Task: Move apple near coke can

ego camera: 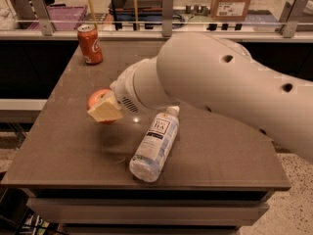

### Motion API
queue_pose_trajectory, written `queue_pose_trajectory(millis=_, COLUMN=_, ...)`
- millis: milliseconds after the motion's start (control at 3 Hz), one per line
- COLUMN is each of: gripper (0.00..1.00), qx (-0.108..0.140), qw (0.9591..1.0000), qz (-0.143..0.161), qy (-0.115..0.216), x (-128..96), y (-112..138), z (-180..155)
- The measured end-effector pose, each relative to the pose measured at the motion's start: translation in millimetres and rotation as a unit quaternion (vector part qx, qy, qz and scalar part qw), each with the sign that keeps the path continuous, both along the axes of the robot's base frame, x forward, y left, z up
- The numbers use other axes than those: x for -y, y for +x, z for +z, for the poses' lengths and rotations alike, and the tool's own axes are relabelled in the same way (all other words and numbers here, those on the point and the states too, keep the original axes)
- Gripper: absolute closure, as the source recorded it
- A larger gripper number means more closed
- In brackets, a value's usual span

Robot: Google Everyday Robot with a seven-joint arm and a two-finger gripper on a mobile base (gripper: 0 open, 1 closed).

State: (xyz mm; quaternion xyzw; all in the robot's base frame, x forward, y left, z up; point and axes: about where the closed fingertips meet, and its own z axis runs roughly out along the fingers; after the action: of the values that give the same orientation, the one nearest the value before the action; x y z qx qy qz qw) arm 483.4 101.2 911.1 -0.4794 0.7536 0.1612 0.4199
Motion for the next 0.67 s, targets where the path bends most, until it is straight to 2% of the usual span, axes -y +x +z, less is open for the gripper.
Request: queue_pose_trajectory(millis=667, gripper=1.00, qx=0.014, qw=0.9999, qz=0.007, qy=-0.003, x=7.8, y=35.5, z=46.3)
